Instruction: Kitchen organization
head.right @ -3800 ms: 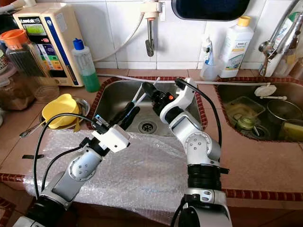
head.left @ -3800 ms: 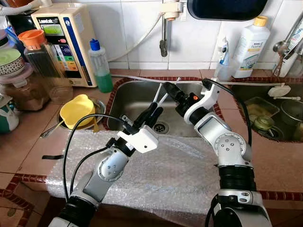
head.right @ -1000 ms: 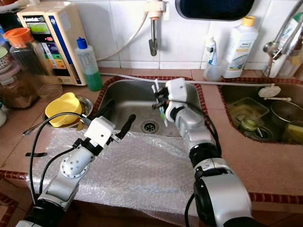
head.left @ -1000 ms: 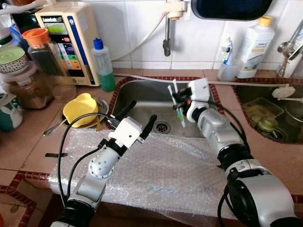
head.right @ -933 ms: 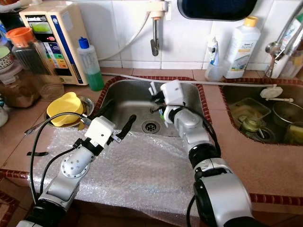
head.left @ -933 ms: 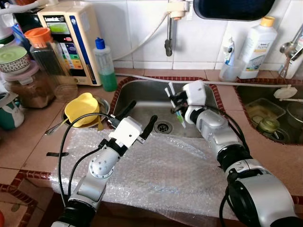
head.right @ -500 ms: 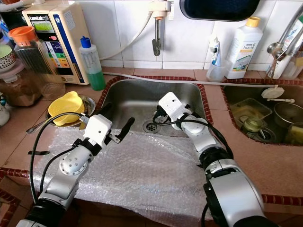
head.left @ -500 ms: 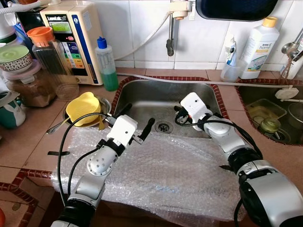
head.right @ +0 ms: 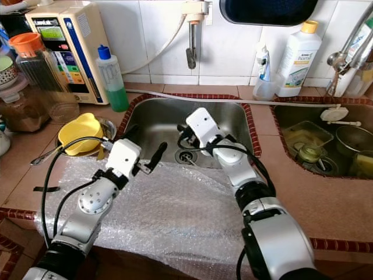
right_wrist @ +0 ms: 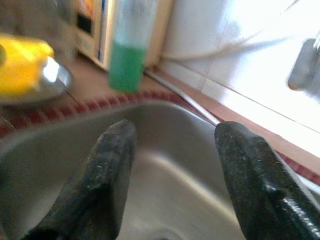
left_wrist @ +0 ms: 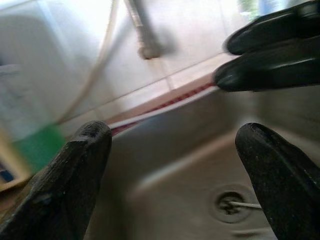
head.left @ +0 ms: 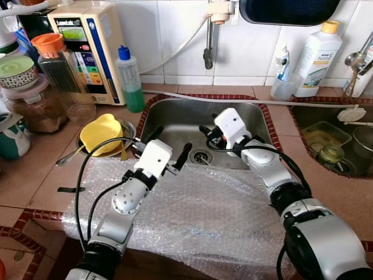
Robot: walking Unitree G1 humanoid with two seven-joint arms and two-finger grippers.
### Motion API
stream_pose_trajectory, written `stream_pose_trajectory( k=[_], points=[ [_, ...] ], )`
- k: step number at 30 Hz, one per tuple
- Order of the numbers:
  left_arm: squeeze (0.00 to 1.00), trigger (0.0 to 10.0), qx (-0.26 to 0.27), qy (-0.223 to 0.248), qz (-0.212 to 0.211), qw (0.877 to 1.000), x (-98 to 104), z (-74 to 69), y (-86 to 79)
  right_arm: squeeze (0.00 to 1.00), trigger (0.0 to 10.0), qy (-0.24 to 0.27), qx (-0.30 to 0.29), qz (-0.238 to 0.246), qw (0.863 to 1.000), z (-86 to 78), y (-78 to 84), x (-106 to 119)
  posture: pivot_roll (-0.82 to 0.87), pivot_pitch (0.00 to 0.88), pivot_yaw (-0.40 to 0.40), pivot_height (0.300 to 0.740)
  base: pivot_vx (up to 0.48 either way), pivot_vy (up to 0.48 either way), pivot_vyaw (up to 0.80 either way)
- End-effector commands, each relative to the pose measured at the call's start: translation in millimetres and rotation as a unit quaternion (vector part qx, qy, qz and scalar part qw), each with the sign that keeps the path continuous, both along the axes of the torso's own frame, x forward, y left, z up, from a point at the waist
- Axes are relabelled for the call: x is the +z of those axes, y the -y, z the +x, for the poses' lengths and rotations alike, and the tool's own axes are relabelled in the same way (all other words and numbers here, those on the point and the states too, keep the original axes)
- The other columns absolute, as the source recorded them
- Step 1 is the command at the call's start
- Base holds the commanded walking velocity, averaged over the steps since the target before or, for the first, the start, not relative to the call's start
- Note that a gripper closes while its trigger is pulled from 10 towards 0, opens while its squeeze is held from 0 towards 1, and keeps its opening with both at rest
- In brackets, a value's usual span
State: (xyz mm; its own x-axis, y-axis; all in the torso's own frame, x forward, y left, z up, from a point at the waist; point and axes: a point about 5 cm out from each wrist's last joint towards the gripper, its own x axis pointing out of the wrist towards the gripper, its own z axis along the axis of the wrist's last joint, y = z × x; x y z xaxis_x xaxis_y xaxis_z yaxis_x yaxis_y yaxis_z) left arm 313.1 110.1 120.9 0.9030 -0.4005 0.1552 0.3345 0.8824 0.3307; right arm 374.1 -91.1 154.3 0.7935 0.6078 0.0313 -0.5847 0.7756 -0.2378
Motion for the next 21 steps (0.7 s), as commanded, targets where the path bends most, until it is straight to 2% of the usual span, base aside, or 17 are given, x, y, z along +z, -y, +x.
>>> stream_pose_trajectory(
  k=[1,2,4,6,8,9,13,16,17,20,21],
  points=[
    [1.0,10.0,0.052,0.021,0.003,0.998,8.0,6.9,-16.0,1.0,10.0,0.007,0.014,0.057,0.998,-3.5,-7.0,13.9,0.07,0.0,0.055,0.74,0.0,0.0,0.0],
    [1.0,10.0,0.052,0.021,0.003,0.998,8.0,6.9,-16.0,1.0,10.0,0.007,0.014,0.057,0.998,-3.5,-7.0,13.9,0.07,0.0,0.055,0.74,0.0,0.0,0.0],
    [1.0,10.0,0.119,0.049,0.005,0.992,15.2,9.7,-33.5,1.0,10.0,0.014,0.019,0.081,0.996,-11.0,-12.8,18.5,0.06,0.0,0.049,0.74,0.0,0.0,0.0],
    [1.0,10.0,0.119,0.049,0.005,0.992,15.2,9.7,-33.5,1.0,10.0,0.014,0.019,0.081,0.996,-11.0,-12.8,18.5,0.06,0.0,0.049,0.74,0.0,0.0,0.0],
    [1.0,10.0,0.155,0.061,0.007,0.986,17.7,10.1,-44.6,1.0,10.0,0.006,0.021,0.105,0.994,-17.8,-16.0,19.7,0.06,0.0,0.047,0.74,0.0,0.0,0.0],
    [1.0,10.0,0.155,0.061,0.007,0.986,17.7,10.1,-44.6,1.0,10.0,0.006,0.021,0.105,0.994,-17.8,-16.0,19.7,0.06,0.0,0.047,0.74,0.0,0.0,0.0],
    [1.0,10.0,0.264,0.038,-0.038,0.963,13.6,9.7,-79.5,1.0,10.0,-0.026,0.036,0.139,0.989,-36.3,-18.6,15.9,0.06,0.0,0.043,0.74,0.0,0.0,0.0],
    [1.0,10.0,0.292,0.04,-0.079,0.952,17.5,8.1,-92.3,1.0,10.0,-0.038,0.077,0.15,0.985,-49.8,-20.7,16.1,0.06,0.0,0.043,0.74,0.0,0.0,0.0],
    [1.0,10.0,0.313,0.038,-0.087,0.945,18.8,7.9,-99.5,1.0,10.0,-0.05,0.11,0.157,0.98,-60.3,-20.8,17.3,0.06,0.0,0.043,0.74,0.0,0.0,0.0],
    [1.0,10.0,0.331,0.03,-0.096,0.938,17.3,9.0,-105.5,1.0,10.0,-0.064,0.133,0.157,0.976,-69.2,-19.1,17.2,0.06,0.0,0.045,0.74,0.0,0.0,0.0],
    [1.0,10.0,0.349,0.024,-0.101,0.931,15.6,9.3,-112.5,1.0,10.0,-0.07,0.151,0.15,0.975,-75.6,-17.2,16.2,0.05,0.0,0.048,0.74,0.0,0.0,0.0]
  ],
)
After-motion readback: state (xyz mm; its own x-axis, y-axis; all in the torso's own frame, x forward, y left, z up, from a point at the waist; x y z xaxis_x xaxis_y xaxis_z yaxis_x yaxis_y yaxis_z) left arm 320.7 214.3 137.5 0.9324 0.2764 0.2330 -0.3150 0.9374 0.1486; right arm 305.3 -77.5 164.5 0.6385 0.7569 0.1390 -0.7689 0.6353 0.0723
